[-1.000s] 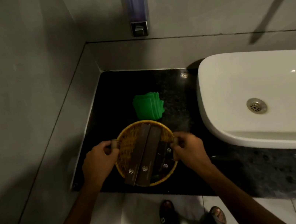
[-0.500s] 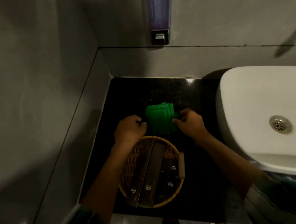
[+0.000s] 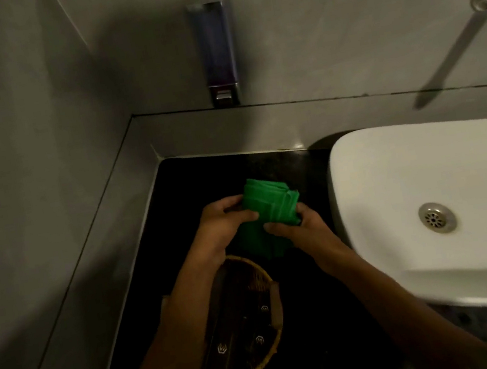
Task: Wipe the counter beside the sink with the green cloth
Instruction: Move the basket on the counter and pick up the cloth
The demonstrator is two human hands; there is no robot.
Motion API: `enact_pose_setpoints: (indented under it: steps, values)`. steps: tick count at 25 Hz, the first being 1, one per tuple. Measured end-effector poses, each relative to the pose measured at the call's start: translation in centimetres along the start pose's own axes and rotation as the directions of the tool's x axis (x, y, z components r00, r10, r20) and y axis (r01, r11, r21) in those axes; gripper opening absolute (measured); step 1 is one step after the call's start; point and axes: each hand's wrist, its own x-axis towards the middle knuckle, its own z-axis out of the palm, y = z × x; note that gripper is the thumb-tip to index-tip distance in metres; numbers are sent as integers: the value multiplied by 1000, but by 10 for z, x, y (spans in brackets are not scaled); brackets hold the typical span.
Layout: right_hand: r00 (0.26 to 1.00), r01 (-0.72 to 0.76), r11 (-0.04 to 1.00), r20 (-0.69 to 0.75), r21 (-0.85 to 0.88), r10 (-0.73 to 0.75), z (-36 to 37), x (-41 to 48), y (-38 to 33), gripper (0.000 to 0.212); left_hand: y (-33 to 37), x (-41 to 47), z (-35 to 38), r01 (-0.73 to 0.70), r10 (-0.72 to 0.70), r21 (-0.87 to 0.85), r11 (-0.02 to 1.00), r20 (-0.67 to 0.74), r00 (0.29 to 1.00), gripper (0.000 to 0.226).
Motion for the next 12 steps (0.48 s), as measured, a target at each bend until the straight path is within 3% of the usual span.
enact_pose_setpoints:
  steps: [3, 7, 10, 12]
  values:
    - [984, 174, 979, -53, 108, -169, -54, -43, -29, 43, 21, -38, 47, -138, 139, -19, 990, 157, 978, 34]
    - [971, 219, 964, -127, 151, -201, -162, -84, -56, 29, 27, -67, 148, -123, 132, -49, 991, 329, 935, 44]
    - [933, 213, 977, -298, 12, -200, -263, -118, -58, 35, 19, -88, 254, -132, 122, 3, 991, 360, 925, 54]
    - [843, 174, 971, -485, -161, -231, -332, -136, -51, 48, 6, -100, 333, -196, 138, 142, 970, 343, 929, 57]
